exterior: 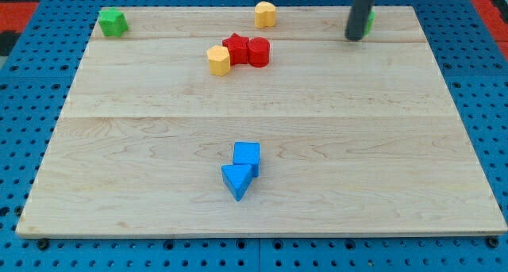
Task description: Move your arm above to the red star
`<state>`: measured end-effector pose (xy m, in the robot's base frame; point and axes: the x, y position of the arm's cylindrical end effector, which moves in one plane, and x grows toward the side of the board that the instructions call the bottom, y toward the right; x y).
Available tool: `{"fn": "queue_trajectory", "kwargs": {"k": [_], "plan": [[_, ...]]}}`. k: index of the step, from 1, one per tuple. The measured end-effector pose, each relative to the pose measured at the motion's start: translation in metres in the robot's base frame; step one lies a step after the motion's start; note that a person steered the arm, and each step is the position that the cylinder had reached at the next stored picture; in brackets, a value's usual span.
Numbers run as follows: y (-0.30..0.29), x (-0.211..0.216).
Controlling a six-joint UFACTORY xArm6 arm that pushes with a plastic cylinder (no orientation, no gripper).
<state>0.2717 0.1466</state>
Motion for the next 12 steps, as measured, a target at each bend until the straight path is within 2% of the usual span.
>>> {"fn": "queue_trajectory", "kwargs": {"k": [2,3,4,5,8,10,12], "plan": [[0.05,-0.04],[0.038,-0.024],[-0.003,0.009],[-0.02,0.015],[-0.041,0.008],[-0.146,0.008],[-0.146,0.008]]}}
